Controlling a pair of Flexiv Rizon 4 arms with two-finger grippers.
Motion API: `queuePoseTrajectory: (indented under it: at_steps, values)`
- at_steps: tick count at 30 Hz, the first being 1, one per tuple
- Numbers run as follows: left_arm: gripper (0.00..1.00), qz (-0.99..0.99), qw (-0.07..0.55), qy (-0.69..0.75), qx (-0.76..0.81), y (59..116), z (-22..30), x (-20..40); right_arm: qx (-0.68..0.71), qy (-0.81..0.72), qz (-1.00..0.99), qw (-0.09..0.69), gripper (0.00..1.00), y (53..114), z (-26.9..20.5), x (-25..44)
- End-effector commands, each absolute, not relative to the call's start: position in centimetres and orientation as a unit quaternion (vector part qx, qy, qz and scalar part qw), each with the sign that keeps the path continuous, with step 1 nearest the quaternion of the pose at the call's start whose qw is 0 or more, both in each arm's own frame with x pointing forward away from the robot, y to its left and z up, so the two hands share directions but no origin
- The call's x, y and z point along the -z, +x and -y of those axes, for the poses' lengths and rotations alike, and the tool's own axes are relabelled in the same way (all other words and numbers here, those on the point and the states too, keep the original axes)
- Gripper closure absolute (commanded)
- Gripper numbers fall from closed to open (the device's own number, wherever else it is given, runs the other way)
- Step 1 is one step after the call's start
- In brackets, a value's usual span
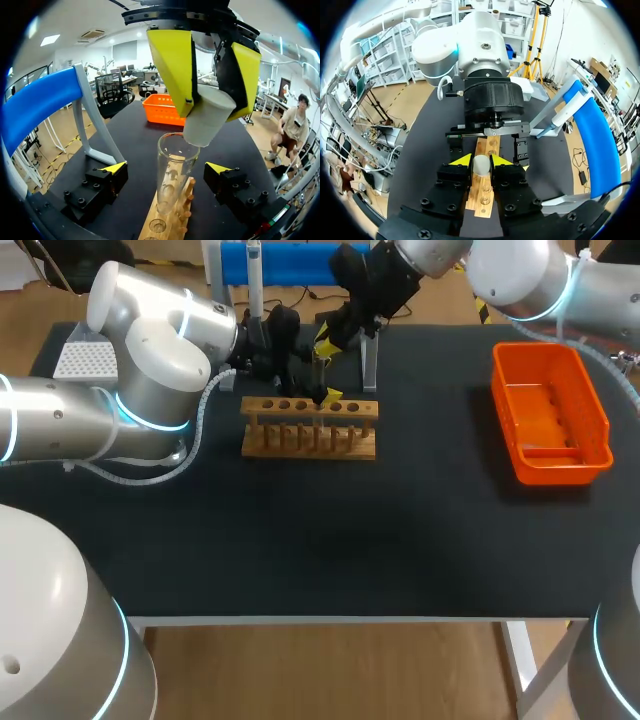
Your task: Invert the test tube, pick up the pipette, mount the tip to pipette, aspirate from beaker and dispense into the tube, eject the tip, return the pipette, and cap with the stopper.
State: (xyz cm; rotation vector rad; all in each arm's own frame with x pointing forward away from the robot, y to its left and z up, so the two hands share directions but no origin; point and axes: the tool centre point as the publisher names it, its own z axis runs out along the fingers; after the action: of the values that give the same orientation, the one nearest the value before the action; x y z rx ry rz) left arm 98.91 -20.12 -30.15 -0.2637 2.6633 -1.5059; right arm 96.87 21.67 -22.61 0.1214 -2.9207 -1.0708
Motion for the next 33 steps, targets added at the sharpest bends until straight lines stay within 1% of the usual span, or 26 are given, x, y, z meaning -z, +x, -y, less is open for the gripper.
queuePoseTrajectory:
  at_steps: [1,15,33]
  values:
    - [0.00,-0.867,0.036,-0.086,0.490,98.8,20.1,30.1,0.342,0.038,0.939,0.015,1.00,97.1,-21.8,23.1]
    - [0.00,-0.867,0.036,-0.086,0.490,98.8,20.1,30.1,0.359,0.048,0.932,-0.001,1.00,97.1,-21.9,20.6]
    - [0.00,-0.867,0.036,-0.086,0.490,98.8,20.1,30.1,0.356,0.044,0.933,0.006,1.00,97.4,-22.1,21.9]
